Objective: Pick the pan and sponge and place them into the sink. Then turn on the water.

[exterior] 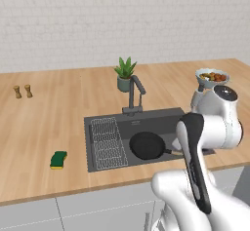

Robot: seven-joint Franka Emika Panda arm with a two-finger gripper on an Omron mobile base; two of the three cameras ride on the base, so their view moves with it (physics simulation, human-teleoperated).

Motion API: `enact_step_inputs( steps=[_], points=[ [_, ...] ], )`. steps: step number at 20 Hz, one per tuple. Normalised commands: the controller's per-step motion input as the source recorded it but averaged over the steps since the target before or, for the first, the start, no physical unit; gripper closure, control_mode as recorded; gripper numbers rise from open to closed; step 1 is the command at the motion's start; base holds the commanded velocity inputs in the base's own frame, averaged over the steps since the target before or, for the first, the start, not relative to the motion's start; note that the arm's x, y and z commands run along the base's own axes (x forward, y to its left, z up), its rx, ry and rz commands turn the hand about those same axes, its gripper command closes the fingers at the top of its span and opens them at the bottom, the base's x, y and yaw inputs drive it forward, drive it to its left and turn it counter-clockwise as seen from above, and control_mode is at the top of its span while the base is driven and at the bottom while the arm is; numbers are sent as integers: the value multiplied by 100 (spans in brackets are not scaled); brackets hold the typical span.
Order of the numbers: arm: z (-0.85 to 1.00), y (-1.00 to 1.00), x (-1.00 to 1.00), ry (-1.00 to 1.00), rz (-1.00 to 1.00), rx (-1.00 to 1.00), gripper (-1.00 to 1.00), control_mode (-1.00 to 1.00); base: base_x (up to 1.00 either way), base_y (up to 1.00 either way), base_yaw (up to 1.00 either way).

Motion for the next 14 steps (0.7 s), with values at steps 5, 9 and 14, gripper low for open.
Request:
enact_step_inputs(
  steps=[5, 9, 14],
  points=[
    [31, 87, -26, 0, 0, -3, -100, -100, 0, 0, 0],
    [17, 82, -15, 0, 3, -3, -100, -100, 0, 0, 0],
    [5, 88, -2, 0, 9, -7, -100, -100, 0, 0, 0]
  ],
)
